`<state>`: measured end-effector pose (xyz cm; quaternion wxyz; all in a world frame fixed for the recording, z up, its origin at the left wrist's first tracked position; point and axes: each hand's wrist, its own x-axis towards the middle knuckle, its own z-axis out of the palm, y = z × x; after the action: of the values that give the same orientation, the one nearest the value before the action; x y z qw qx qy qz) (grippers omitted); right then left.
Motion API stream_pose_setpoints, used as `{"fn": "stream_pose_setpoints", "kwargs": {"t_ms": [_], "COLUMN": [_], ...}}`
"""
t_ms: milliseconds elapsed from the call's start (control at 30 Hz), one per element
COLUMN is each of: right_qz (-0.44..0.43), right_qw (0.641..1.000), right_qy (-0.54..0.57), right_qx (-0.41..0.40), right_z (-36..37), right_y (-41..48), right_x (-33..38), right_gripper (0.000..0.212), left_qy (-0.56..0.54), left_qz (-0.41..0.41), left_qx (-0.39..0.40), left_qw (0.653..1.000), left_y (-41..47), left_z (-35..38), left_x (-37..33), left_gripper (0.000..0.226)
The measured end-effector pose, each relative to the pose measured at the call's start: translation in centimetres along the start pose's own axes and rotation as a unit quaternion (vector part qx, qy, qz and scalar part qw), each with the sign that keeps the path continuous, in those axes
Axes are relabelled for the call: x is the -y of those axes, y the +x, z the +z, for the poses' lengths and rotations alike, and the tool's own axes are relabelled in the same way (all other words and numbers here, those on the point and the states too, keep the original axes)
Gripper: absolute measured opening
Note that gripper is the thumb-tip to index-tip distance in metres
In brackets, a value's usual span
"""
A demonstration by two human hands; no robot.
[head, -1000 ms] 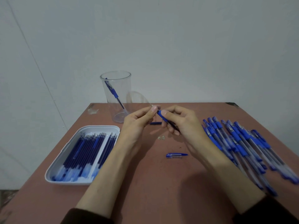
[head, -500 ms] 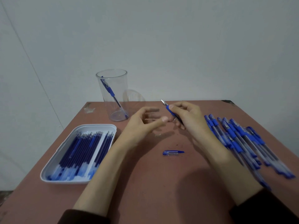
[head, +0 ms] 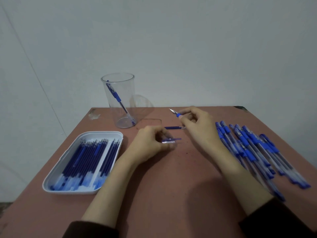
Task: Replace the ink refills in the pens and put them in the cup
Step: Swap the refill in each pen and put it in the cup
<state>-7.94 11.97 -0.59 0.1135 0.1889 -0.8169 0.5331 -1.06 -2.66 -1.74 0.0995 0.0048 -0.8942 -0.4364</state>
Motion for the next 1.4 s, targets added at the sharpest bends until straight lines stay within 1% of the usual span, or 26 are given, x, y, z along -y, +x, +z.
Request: {"fn": "stream_pose_setpoints", "kwargs": {"t_ms": [67,133,200,300,533,667,767,800,867,900,933,967,1033,1167,1267,1400], "right_qz": [-0.044,-0.07,-0.087,-0.109,-0.116,-0.109,-0.079,-0.075,-0.067,-0.061,-0.054,-0.046,-0.034,-0.027,-0.021,-0.026], "right_qw": [0.997,0.994,0.992,0.987,0.981,0.981,0.985,0.984,0.984,0.985,0.985,0.985,0.986,0.989,0.993,0.996], "right_qy": [-0.058,-0.079,-0.09,-0.111,-0.142,-0.144,-0.109,-0.104,-0.097,-0.091,-0.088,-0.093,-0.102,-0.069,-0.045,-0.032], "right_qx": [0.003,0.01,0.021,0.033,0.067,0.073,0.112,0.125,0.132,0.133,0.136,0.135,0.129,0.129,0.106,0.074], "right_z": [0.0,-0.1,-0.1,-0.2,-0.4,-0.1,0.0,0.0,0.1,0.2,0.2,0.2,0.2,0.1,0.2,0.1], "right_y": [-0.3,-0.4,-0.4,-0.6,-0.7,-0.7,-0.8,-0.8,-0.8,-1.0,-1.1,-1.3,-1.6,-1.7,-1.6,-1.3], "right_x": [0.2,0.3,0.3,0.4,0.7,0.4,0.3,0.3,0.4,0.5,0.6,0.7,1.0,1.4,1.6,1.5], "right_gripper": [0.012,0.017,0.021,0.023,0.023,0.019,0.029,0.028,0.017,0.023,0.035,0.044,0.052,0.048,0.04,0.044], "left_qy": [-0.053,-0.107,-0.126,-0.143,-0.132,-0.133,-0.147,-0.151,-0.167,-0.176,-0.186,-0.201,-0.233,-0.26,-0.262,-0.244], "left_qz": [-0.021,-0.035,-0.041,-0.042,-0.02,-0.008,-0.006,-0.005,0.001,0.008,0.019,0.029,0.047,0.056,0.058,0.053], "left_qx": [-0.077,-0.128,-0.163,-0.183,-0.168,-0.144,-0.125,-0.121,-0.115,-0.111,-0.107,-0.101,-0.084,-0.078,-0.085,-0.091], "left_qw": [0.995,0.985,0.978,0.972,0.977,0.98,0.981,0.981,0.979,0.978,0.977,0.974,0.968,0.961,0.96,0.964], "left_y": [0.2,0.4,0.5,0.6,0.6,0.4,0.3,0.2,0.2,0.1,0.0,-0.2,-0.4,-0.4,-0.4,-0.5], "left_z": [-0.3,-0.8,-1.1,-1.3,-1.0,-0.9,-0.8,-0.7,-0.7,-0.7,-0.6,-0.6,-0.5,-0.4,-0.4,-0.5], "left_x": [0.2,0.4,0.5,0.5,0.5,0.4,0.1,0.1,-0.1,-0.3,-0.5,-0.7,-1.1,-1.3,-1.5,-1.5], "left_gripper": [0.015,0.021,0.025,0.023,0.028,0.023,0.023,0.024,0.024,0.022,0.02,0.02,0.022,0.031,0.039,0.04]}}
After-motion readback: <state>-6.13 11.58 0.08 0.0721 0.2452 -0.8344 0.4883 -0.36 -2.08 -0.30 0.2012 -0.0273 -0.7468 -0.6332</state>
